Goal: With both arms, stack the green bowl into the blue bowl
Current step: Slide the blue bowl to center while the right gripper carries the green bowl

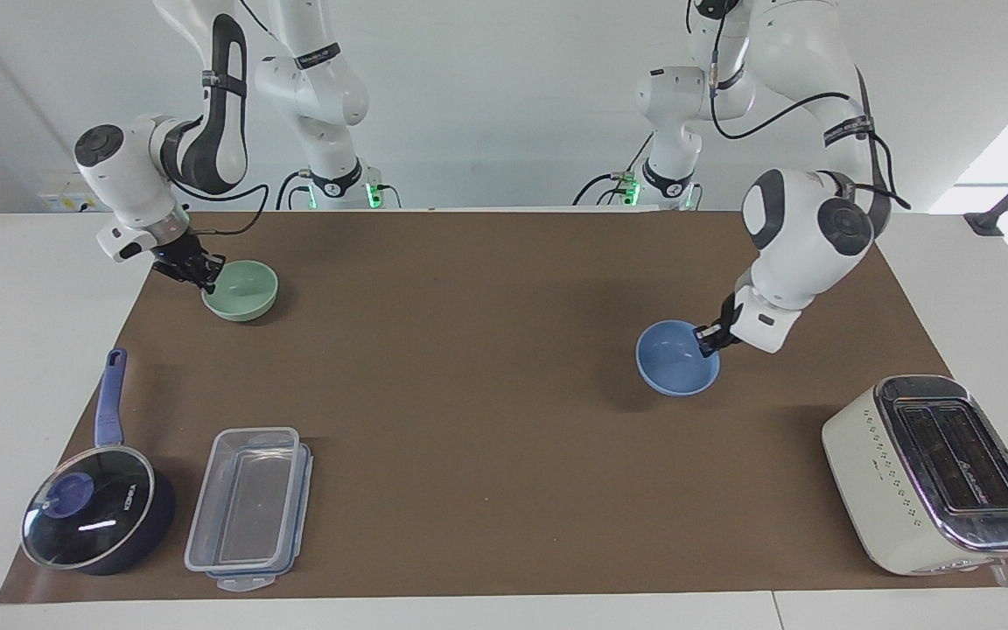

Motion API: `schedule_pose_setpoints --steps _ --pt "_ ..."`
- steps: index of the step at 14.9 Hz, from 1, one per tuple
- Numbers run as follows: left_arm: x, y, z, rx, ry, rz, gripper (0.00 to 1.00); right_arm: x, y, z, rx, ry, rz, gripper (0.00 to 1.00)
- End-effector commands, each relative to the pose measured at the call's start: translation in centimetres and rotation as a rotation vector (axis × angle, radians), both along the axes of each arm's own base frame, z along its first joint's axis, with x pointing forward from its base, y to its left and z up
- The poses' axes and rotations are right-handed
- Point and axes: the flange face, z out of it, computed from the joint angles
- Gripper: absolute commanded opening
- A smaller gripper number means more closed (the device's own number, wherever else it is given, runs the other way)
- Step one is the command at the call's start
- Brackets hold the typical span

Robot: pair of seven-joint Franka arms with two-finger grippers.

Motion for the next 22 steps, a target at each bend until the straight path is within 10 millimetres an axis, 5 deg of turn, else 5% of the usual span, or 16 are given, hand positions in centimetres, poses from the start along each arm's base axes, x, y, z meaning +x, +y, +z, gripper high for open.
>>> schedule_pose_setpoints --steps 1,4,8,14,19,20,21,22 --pt "-1.8 -7.4 -0.1 -0.035 0.022 0.034 0.00 1.8 -0.6 3.8 0.002 -0.002 0.022 0.00" --pt "-6.1 -15.4 -1.2 -0.056 0.002 0.035 0.00 3.4 0.4 6.7 -0.001 -0.001 0.029 0.00" --pt "-10.9 -22.1 -3.6 -0.065 -0.036 -0.001 0.00 4.8 6.0 8.5 -0.013 0.018 0.078 0.00" --pt "-12.3 -23.0 -5.3 -0.027 -0.053 -0.053 0.00 5.6 14.5 9.1 0.072 0.020 0.084 0.00" --pt "-12.5 -23.1 -6.5 -0.002 -0.079 -0.082 0.00 6.6 24.5 9.9 0.083 -0.020 -0.001 0.00" --pt "-12.5 -23.0 -6.5 -0.001 -0.080 -0.085 0.44 6.8 26.0 10.1 0.087 -0.048 -0.022 0.00" --pt "-12.4 -23.0 -6.4 -0.001 -0.080 -0.087 0.99 6.8 27.4 10.1 0.094 -0.059 -0.033 0.00" --pt "-12.0 -22.5 -6.1 -0.001 -0.079 -0.084 1.00 6.8 28.4 10.0 0.109 -0.061 -0.046 0.00"
